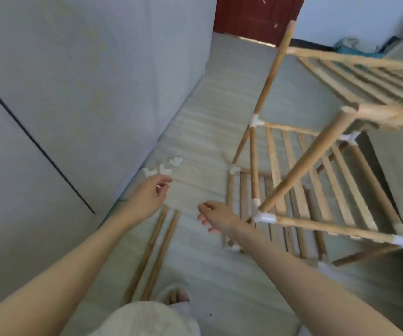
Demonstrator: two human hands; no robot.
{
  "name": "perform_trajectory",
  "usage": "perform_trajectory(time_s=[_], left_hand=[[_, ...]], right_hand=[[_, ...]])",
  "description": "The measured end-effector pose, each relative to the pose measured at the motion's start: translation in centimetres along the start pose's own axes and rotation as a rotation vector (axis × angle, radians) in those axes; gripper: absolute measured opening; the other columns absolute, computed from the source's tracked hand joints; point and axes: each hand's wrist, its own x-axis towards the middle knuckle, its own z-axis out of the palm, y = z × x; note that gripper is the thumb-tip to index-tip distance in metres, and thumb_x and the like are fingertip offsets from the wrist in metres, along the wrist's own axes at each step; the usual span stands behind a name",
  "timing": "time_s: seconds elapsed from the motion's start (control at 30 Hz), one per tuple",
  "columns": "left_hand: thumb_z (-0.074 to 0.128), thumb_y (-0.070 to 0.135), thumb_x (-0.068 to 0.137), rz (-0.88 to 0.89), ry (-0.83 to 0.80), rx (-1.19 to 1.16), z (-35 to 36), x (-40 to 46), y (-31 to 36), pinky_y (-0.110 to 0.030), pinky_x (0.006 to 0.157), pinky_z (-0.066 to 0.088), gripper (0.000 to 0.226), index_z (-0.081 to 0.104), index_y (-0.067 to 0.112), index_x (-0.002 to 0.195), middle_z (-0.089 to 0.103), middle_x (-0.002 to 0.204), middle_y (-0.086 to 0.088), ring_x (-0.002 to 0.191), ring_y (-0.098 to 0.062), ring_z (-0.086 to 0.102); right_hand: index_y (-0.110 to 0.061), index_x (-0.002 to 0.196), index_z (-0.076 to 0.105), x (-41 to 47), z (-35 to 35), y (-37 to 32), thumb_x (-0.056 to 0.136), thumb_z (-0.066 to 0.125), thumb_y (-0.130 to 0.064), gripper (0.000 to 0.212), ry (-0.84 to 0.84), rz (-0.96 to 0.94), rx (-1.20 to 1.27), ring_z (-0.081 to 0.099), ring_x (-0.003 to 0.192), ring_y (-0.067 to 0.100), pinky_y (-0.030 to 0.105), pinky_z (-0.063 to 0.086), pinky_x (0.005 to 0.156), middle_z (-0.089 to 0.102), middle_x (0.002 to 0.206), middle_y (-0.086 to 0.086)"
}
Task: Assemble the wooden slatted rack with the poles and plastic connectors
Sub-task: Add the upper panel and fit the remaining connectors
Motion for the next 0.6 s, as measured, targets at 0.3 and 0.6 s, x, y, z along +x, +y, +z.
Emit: perform_trajectory(time_s=[0.3,0.6], left_hand=[[0.052,0.005,0.087,-0.236,-0.171,0.334,5.9,7.7,-15.1,-0.040,0.101,0.037,0.043,0.051,0.004,0.130,0.049,0.128,-0.024,0.118,-0.039,0.046],[0.044,-0.001,0.090,-0.249,-0.144,0.545,6.7,16.9,-19.1,-0.040,0.104,0.030,0.053,0.033,0.005,0.142,0.032,0.144,-0.018,0.129,-0.035,0.035]], right_hand=[[-0.014,0.149,0.022,15.1,4.6,5.0,0.102,0.030,-0.031,0.050,-0.084,0.037,-0.493,0.027,0.139,0.027,0.031,0.025,0.109,0.026,0.153,0.008],[-0.027,0.151,-0.005,19.6,6.4,9.4,0.101,0.033,-0.032,0.063,-0.154,0.082,-0.738,-0.022,0.142,0.025,0.049,0.003,0.117,-0.026,0.154,0.001]])
